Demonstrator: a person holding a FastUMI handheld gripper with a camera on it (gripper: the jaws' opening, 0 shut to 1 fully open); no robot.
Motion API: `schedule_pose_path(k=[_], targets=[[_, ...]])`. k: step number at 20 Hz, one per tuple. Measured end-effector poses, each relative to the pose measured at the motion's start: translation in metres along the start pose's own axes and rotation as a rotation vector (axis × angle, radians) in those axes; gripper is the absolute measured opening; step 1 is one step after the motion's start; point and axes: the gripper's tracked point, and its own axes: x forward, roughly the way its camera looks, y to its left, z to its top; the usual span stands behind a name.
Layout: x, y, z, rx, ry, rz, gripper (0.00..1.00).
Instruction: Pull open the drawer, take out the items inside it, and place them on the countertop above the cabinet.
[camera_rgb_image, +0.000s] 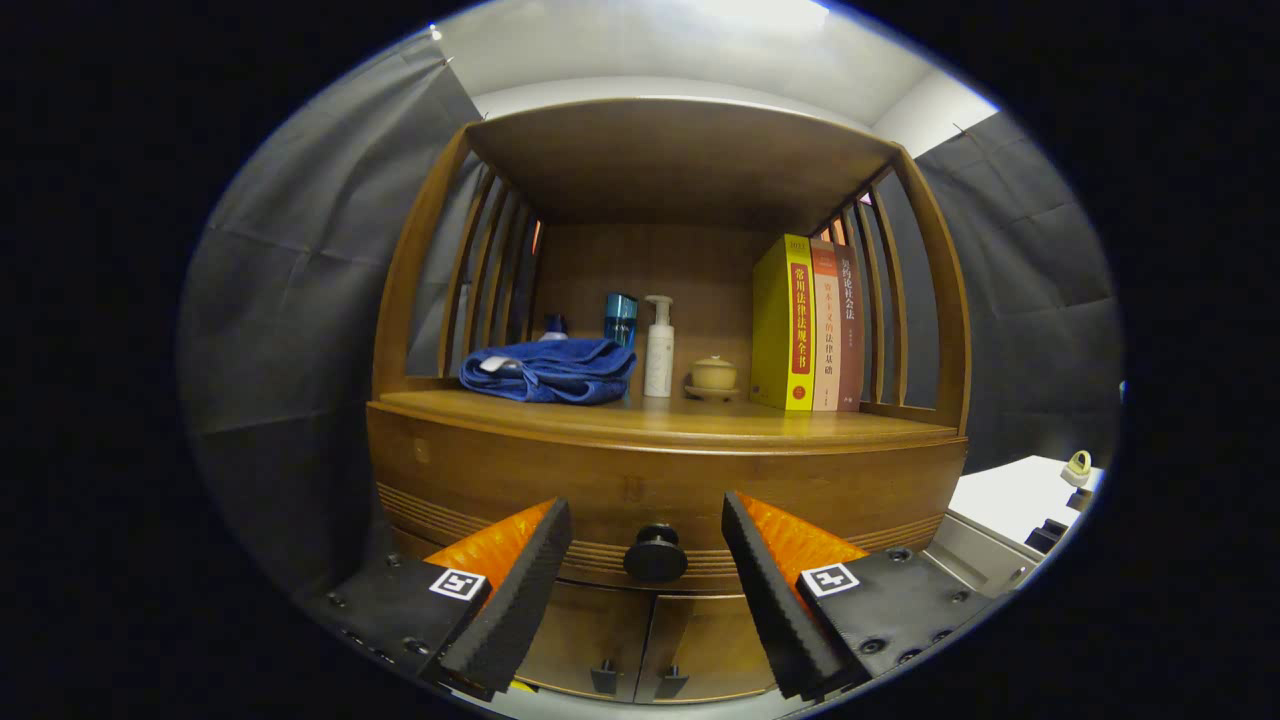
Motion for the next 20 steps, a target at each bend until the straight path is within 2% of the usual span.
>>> schedule_pose_path(k=[10, 18, 20], targets=[[0.041, -0.007, -0.040, 0.028, 0.068, -0.033, 0.96], [0.043, -0.007, -0.051, 0.068, 0.067, -0.059, 0.61], [0.045, -0.007, -0.051, 0.052, 0.060, -0.056, 0.56]])
